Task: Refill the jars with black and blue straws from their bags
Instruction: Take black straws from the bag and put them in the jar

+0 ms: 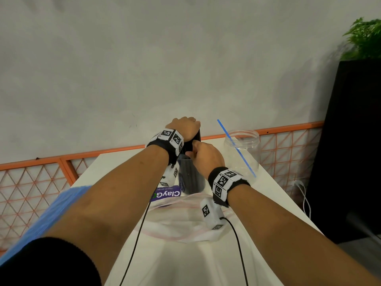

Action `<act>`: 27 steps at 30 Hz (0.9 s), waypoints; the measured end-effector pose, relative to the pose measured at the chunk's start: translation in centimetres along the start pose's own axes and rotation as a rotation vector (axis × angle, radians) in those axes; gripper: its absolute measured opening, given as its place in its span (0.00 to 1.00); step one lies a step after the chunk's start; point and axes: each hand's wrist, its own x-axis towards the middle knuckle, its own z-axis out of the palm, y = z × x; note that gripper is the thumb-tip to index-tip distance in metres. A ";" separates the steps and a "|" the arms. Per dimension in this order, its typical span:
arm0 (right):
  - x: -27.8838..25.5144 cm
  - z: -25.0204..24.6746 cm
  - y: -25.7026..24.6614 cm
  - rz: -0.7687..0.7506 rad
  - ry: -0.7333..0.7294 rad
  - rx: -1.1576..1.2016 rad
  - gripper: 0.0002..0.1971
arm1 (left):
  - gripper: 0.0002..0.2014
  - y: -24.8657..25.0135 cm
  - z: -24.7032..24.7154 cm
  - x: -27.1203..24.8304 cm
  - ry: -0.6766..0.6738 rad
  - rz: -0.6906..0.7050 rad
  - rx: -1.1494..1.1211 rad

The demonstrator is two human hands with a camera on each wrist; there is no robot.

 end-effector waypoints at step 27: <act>-6.5 -3.2 -0.6 -0.055 -0.638 -0.136 0.23 | 0.24 1.2 -1.7 -6.3 0.531 -0.230 -0.232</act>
